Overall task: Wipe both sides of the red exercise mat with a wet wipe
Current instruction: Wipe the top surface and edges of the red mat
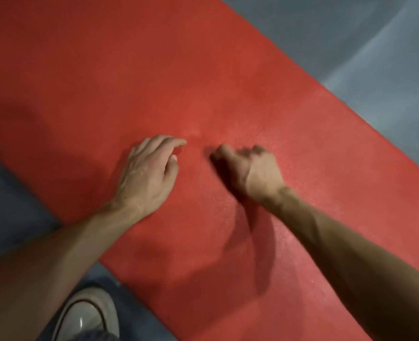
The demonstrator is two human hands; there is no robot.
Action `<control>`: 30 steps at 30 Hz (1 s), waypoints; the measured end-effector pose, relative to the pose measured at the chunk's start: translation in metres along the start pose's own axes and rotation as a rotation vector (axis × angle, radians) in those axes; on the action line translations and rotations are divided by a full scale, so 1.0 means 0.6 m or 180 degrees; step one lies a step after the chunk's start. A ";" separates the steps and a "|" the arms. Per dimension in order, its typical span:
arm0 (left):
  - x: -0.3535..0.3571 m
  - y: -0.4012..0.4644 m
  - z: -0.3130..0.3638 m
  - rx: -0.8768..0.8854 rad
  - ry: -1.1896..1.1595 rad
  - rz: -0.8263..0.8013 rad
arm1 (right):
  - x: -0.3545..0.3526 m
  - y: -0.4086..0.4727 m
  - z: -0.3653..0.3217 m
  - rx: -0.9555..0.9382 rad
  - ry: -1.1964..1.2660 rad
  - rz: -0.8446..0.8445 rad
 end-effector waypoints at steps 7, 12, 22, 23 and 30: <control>-0.039 -0.065 -0.054 -0.0301 0.0090 0.0194 | -0.001 0.014 0.008 0.0607 -0.0074 -0.0017; -0.045 -0.100 -0.067 -0.0492 0.0063 0.0295 | 0.026 -0.071 -0.164 -0.0927 0.0160 -0.0377; -0.075 -0.164 -0.118 -0.0814 0.0218 0.0259 | 0.002 -0.081 -0.104 -0.0018 0.0337 -0.0215; -0.073 -0.169 -0.120 -0.0799 0.0234 0.0223 | 0.011 -0.106 -0.152 -0.0429 0.0342 -0.0329; -0.071 -0.170 -0.120 -0.0760 0.0259 0.0145 | -0.009 -0.020 0.020 0.1107 -0.0028 -0.0134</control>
Point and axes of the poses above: each hand's wrist, its own y-axis towards the middle knuckle, its own x-axis out of the palm, z = x × y, the point moved 9 cm from there along y, towards the middle knuckle, and after that the axes turned 11 degrees about x, right-handed, at the moved point
